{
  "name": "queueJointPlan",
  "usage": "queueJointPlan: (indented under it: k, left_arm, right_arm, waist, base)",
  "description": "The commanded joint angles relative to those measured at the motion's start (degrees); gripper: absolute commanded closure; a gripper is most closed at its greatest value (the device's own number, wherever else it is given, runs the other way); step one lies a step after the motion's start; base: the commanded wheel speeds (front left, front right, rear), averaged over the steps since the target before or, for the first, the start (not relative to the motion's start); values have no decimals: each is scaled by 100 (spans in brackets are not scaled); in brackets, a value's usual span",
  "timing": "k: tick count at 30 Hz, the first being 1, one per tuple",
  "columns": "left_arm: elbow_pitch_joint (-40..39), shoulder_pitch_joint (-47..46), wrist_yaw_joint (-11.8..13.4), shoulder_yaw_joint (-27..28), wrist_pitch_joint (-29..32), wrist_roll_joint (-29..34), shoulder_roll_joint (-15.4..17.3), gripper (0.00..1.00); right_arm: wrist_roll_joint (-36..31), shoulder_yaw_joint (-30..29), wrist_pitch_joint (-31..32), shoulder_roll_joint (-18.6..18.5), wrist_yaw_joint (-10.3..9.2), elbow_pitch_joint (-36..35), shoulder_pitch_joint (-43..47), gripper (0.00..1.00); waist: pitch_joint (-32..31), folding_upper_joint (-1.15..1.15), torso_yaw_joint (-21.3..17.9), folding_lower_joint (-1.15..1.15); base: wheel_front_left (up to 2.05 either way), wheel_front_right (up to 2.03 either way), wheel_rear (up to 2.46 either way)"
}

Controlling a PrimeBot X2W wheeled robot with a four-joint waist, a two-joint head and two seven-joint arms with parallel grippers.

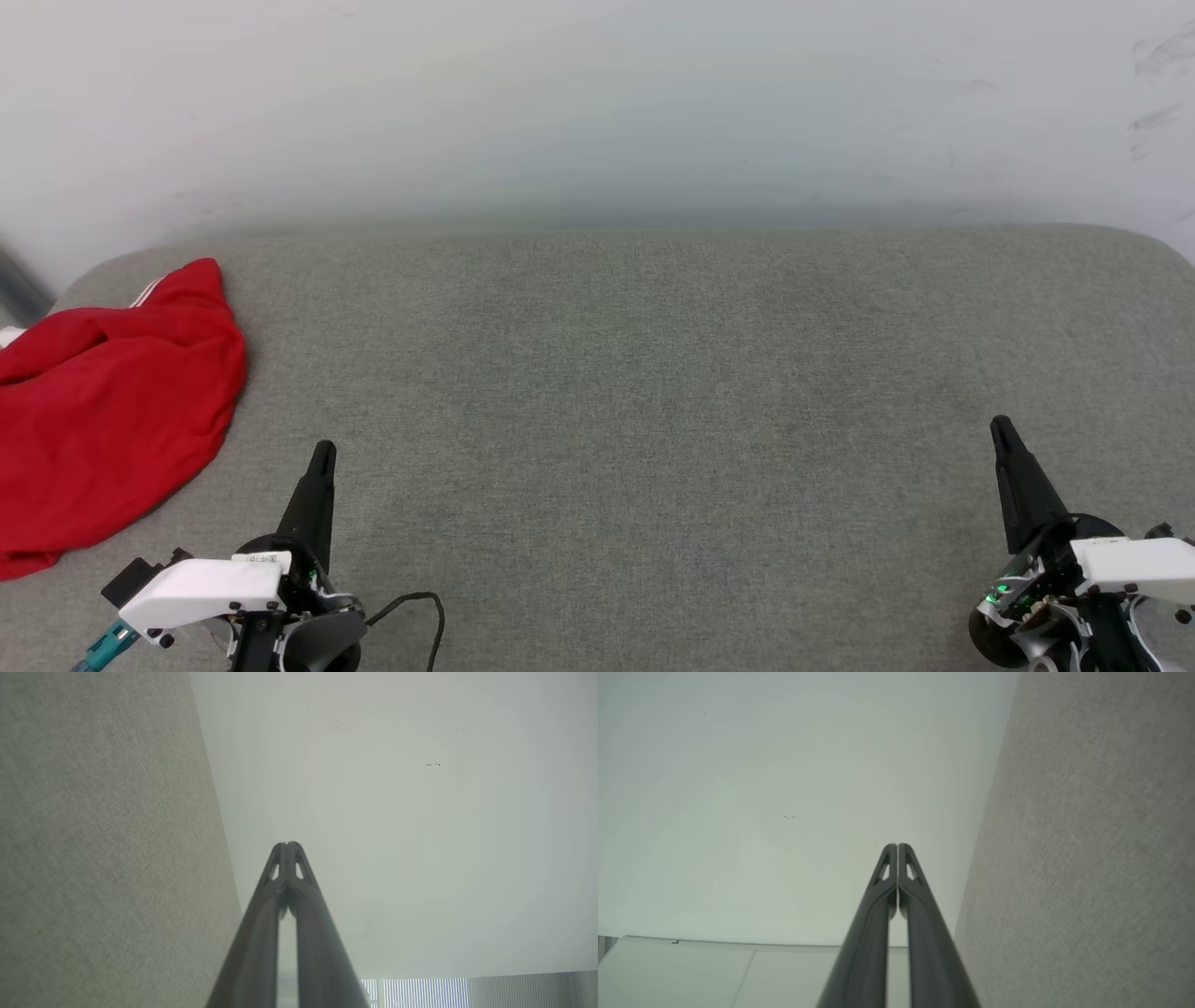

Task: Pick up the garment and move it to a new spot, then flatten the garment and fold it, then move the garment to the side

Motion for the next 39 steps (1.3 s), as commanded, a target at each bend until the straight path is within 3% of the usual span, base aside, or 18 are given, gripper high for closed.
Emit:
queueJointPlan:
  k: [1, 34, 35, 39]
  left_arm:
    - [4, -46, -18, 14, 12, 11, -6, 100]
    - [3, -45, -18, 13, 11, 10, -6, 100]
    - [0, 0, 0, -1, 0, 0, 0, 0]
    - [141, 143, 2, -31, -32, 10, -20, 0]
  right_arm:
    - [-27, 5, 4, 26, -2, 9, -62, 100]
    - [-26, 5, 3, 26, -2, 9, -62, 100]
    - [0, 1, 0, 0, 0, 0, 0, 0]
    - [-10, 20, -23, 2, -1, 132, 148, 0]
  waist:
    - [0, 0, 0, 0]
    - [0, 0, 0, 0]
    - [0, 0, 0, 0]
    - [2, 0, 0, 0]
  base:
    - [0, 0, 0]
    - [0, 0, 0]
    - [0, 0, 0]
    - [0, 0, 0]
